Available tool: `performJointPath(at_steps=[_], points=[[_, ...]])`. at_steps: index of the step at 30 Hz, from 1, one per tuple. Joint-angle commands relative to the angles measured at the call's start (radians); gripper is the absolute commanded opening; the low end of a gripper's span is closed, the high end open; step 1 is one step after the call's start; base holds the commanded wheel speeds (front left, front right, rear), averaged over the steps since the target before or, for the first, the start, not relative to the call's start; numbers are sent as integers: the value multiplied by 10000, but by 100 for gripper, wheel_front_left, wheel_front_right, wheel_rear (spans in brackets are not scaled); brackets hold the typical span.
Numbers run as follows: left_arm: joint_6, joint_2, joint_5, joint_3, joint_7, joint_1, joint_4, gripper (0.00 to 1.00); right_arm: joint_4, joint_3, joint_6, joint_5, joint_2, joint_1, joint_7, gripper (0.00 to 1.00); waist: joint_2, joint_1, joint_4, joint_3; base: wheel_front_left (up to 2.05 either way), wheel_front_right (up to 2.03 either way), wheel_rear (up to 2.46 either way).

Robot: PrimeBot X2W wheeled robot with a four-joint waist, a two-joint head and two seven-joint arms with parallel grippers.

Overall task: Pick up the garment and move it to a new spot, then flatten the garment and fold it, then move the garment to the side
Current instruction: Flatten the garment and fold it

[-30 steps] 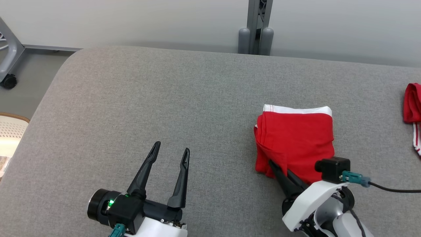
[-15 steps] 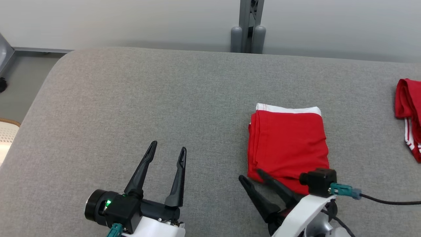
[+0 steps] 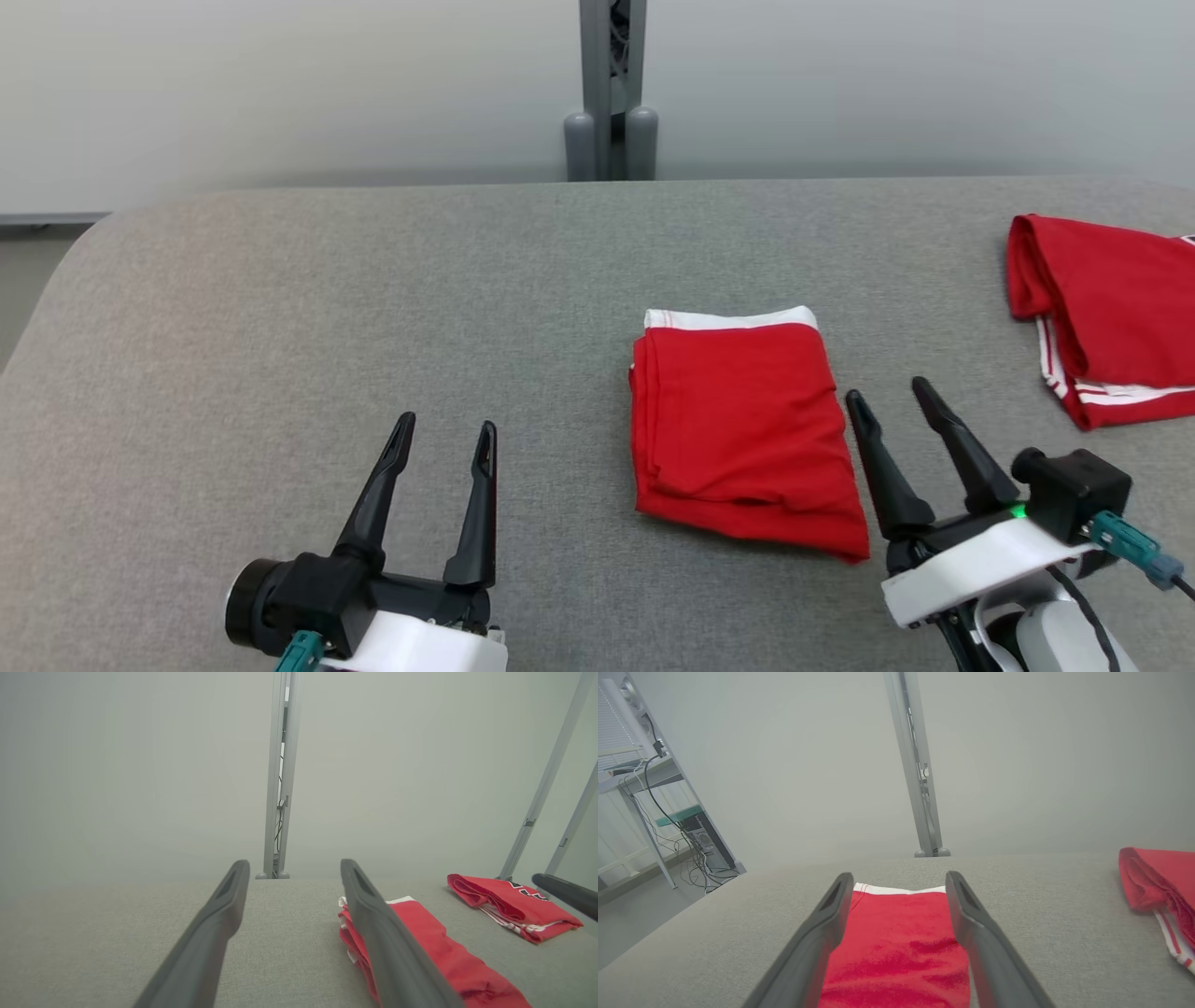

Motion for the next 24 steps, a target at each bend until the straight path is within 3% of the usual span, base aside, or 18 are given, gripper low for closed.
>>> performJointPath(at_steps=[1,10,24], points=[[86,38,-35,96,-40,36,28,100,186,-180,-1,-188,-12,130,-246,100,0,0,-209,-174,0,0,0],[254,38,-345,310,-40,487,411,100,623,-941,-1,-1428,25,929,-959,100,0,0,-594,-606,0,0,0],[-21,56,518,899,-40,1307,640,100,-493,-1458,-1,-2007,269,2288,-961,100,0,0,-564,-977,0,0,0]])
